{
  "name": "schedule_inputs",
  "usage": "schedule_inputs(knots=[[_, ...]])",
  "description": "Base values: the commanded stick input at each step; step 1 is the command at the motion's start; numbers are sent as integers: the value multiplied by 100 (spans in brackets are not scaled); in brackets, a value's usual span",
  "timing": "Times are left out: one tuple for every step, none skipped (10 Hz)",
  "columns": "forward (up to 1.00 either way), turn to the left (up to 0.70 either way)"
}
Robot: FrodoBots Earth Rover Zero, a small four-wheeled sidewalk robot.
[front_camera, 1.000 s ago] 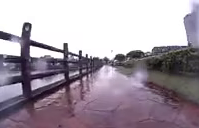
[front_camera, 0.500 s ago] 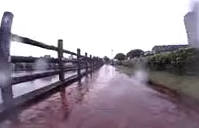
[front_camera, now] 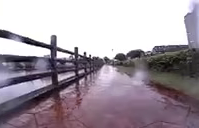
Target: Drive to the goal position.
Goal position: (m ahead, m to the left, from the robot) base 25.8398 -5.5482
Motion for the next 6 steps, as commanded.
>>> schedule_inputs(knots=[[100,-3],[100,-8],[100,-27],[100,-19],[100,0],[100,0]])
